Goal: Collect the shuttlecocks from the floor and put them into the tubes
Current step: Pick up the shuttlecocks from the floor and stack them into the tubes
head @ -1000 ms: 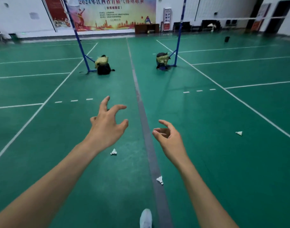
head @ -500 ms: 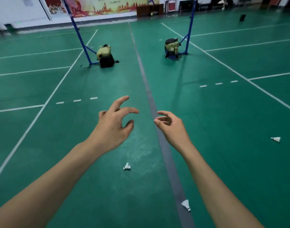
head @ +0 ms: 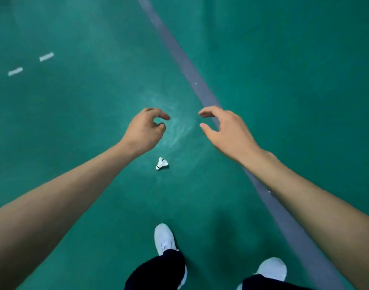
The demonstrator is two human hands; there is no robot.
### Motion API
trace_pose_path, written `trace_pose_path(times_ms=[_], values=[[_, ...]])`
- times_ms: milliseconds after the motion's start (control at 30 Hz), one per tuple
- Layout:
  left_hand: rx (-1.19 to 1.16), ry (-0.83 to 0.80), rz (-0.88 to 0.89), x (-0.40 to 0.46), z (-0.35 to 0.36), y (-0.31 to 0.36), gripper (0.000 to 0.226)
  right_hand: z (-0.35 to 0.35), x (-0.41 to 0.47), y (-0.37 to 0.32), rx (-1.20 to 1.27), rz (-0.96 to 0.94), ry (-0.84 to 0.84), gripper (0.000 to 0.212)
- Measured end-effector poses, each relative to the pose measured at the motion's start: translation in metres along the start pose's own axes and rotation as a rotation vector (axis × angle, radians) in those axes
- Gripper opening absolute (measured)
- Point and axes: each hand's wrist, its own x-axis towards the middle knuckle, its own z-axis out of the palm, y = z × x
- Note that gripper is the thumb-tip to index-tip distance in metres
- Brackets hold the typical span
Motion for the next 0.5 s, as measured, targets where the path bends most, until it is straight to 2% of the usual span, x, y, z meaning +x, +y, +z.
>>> trace_pose_path(times_ms=[67,133,233,333,400,500], values=[[0.048,-0.034,-0.025,0.039,0.068,-0.070,0.026,0.062,0.013,0.060,-0.022,0.006,-0.030,0.034],[0.214,-0.147,-0.010,0.082,0.145,-0.145,0.030,0.136,0.025,0.132,-0.197,-0.103,-0.150,0.041],[0.412,-0.358,-0.072,0.135,0.232,-0.249,0.038,0.238,0.029,0.219,-0.580,-0.418,-0.415,0.055],[0.479,-0.515,-0.279,0.175,0.287,-0.331,0.053,0.315,0.021,0.292,-0.793,-0.687,-0.609,0.062],[0.538,-0.503,-0.311,0.194,0.315,-0.375,0.064,0.354,0.008,0.335,-0.826,-0.698,-0.699,0.065],[0.675,-0.473,-0.244,0.208,0.345,-0.418,0.077,0.382,-0.010,0.382,-0.811,-0.654,-0.719,0.062]])
